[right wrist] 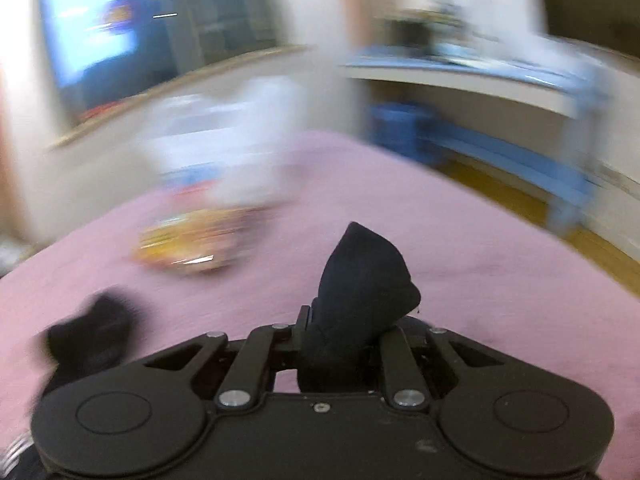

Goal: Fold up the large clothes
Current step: 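Fold the held sleeve across the hoodie body with the right tool, release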

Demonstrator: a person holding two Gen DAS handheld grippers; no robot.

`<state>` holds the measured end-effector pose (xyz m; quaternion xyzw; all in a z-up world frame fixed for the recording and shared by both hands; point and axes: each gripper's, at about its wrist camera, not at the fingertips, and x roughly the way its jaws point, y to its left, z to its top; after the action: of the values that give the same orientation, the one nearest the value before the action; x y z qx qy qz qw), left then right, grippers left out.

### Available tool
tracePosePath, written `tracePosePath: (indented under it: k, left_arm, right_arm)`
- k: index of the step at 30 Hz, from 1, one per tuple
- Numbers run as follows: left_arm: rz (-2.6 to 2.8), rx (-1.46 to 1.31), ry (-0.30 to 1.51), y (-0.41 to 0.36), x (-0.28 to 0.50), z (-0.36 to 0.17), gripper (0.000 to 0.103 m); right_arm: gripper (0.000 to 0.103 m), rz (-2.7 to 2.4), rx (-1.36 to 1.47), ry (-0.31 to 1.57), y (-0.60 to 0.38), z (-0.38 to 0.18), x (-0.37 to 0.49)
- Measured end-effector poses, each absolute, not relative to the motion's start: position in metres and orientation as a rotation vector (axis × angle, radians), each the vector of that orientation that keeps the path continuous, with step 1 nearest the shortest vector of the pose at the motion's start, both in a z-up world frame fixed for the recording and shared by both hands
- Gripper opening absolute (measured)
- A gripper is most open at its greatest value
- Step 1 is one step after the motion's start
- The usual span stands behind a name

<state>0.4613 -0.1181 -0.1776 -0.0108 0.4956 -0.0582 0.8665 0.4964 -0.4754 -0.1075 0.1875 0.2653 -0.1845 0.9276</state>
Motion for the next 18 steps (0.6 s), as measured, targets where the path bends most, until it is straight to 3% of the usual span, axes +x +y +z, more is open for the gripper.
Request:
tracePosePath:
  k: [5, 7, 8, 9, 13, 18]
  left_arm:
    - [-0.099, -0.054, 0.986, -0.063, 0.483, -0.163, 0.075]
    - [-0.096, -0.058, 0.981, -0.041, 0.492, -0.163, 0.075]
    - [-0.094, -0.057, 0.984, -0.030, 0.497, -0.165, 0.075]
    - [-0.096, -0.057, 0.987, -0.020, 0.502, -0.167, 0.074]
    - [-0.121, -0.039, 1.009, 0.010, 0.515, -0.182, 0.073]
    - [-0.240, -0.089, 1.015, 0.017, 0.549, -0.203, 0.073]
  right_arm:
    - [0.020, -0.094, 0.374, 0.560, -0.321, -0.100, 0.537]
    - [0.034, 0.077, 0.386, 0.569, -0.270, -0.108, 0.550]
    - [0.060, 0.142, 0.380, 0.585, -0.251, -0.112, 0.553]
    - [0.070, 0.167, 0.365, 0.597, -0.239, -0.116, 0.552]
    - [0.070, 0.118, 0.248, 0.698, -0.229, -0.138, 0.538]
    - [0.066, -0.129, 0.100, 0.948, -0.243, -0.207, 0.476]
